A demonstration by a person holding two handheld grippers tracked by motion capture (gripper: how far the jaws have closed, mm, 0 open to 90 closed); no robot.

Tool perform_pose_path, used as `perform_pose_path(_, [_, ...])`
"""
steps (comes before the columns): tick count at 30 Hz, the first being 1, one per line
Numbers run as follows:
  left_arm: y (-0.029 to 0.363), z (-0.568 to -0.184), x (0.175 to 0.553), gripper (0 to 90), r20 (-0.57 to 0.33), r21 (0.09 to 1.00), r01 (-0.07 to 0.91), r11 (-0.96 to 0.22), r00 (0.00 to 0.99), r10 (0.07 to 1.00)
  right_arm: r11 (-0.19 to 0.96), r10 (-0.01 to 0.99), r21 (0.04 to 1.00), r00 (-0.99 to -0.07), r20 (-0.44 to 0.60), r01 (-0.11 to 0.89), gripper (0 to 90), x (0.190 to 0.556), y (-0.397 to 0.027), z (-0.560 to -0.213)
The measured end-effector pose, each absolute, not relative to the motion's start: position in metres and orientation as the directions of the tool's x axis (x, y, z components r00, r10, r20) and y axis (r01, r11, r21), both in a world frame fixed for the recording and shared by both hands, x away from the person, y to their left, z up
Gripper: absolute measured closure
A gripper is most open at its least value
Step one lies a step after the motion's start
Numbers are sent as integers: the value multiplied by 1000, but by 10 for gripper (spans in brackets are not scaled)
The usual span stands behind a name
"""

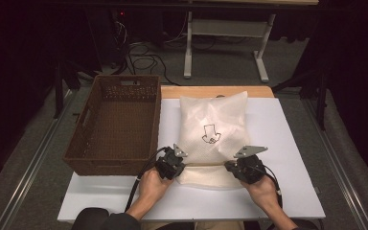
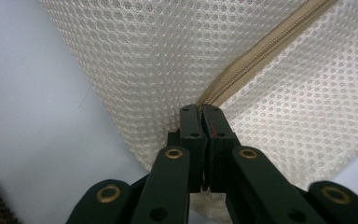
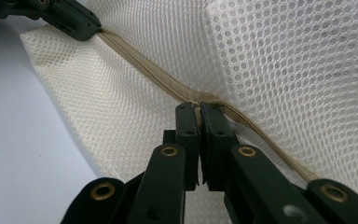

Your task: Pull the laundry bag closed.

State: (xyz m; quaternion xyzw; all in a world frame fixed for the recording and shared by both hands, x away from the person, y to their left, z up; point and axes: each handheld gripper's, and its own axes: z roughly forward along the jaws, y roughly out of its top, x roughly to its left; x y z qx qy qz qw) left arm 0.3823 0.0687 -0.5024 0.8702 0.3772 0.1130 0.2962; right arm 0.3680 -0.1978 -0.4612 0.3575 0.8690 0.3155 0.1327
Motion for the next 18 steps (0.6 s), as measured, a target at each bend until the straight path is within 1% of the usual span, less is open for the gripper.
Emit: perform_pose_path(18, [69, -503, 382, 879, -26, 602, 587, -541, 692, 722, 541, 704, 647, -710, -1, 536, 882, 368, -203, -460])
